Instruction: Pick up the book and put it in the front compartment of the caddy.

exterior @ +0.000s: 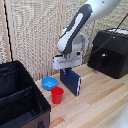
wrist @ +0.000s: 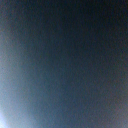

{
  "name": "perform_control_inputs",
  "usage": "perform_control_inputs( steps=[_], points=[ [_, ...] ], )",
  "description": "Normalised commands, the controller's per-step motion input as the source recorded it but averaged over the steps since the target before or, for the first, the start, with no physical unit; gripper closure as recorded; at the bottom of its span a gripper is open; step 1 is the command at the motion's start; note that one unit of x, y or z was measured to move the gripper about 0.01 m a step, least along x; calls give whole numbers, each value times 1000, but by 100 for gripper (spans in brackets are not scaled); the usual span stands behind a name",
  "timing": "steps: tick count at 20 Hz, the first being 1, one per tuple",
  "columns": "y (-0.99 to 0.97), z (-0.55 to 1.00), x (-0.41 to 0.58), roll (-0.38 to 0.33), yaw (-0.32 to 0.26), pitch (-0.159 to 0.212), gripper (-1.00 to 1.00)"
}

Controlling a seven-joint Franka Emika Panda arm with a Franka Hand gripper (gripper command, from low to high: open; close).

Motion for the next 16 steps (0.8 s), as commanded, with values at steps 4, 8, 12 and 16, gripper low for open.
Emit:
perform_control_inputs(
  steps=[4, 8, 12, 16],
  points=[
    [-76, 1000, 85, 0, -159, 0, 100],
    [-16, 1000, 51, -1, -216, 0, 100],
    [-2, 851, -1, 0, -334, 0, 100],
    [-8, 823, 0, 1, -338, 0, 100]
  ],
)
